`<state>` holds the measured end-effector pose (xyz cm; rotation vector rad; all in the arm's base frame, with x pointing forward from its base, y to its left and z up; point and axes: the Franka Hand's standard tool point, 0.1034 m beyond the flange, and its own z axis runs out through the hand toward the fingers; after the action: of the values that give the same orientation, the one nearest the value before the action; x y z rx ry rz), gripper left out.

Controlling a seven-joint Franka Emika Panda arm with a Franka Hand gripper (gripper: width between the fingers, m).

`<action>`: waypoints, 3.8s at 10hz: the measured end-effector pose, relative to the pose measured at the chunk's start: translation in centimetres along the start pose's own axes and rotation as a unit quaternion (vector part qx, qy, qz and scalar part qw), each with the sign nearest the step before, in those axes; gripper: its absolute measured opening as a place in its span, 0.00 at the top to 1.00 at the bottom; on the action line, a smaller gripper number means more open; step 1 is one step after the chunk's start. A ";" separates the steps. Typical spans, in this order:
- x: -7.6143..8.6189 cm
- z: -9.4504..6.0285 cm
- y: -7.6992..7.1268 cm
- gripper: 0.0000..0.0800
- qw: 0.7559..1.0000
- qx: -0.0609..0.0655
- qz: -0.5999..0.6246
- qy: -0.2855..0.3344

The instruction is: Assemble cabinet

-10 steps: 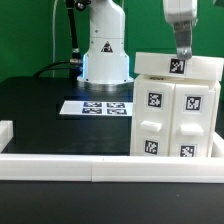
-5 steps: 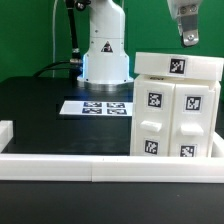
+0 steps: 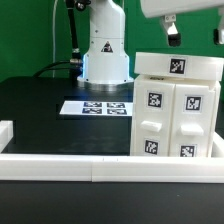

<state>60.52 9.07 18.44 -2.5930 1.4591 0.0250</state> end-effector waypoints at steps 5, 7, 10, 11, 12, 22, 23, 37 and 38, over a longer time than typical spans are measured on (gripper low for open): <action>0.5 0.0 -0.1 0.00 0.961 -0.003 -0.277 0.001; 0.3 0.3 -0.2 0.00 0.916 -0.018 -0.399 0.022; 0.3 0.4 -0.2 0.00 0.793 -0.035 -0.607 0.029; 0.2 0.6 -0.1 0.00 0.748 -0.039 -0.663 0.023; 0.1 0.6 -0.1 0.00 0.706 -0.045 -0.707 0.021; 1.4 2.0 1.5 0.00 0.480 -0.065 -0.875 -0.005; 1.4 2.0 1.6 0.00 0.481 -0.065 -0.874 -0.005; 1.6 2.1 1.7 0.31 0.804 -0.057 -0.591 0.026; 1.6 2.1 1.7 0.31 0.826 -0.055 -0.560 0.031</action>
Offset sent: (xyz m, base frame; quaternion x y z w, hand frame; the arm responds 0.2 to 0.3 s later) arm 0.0000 0.0000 0.0000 0.0000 0.0000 -0.2667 0.9638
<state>60.02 7.19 15.94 -3.1087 -0.2525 -0.1224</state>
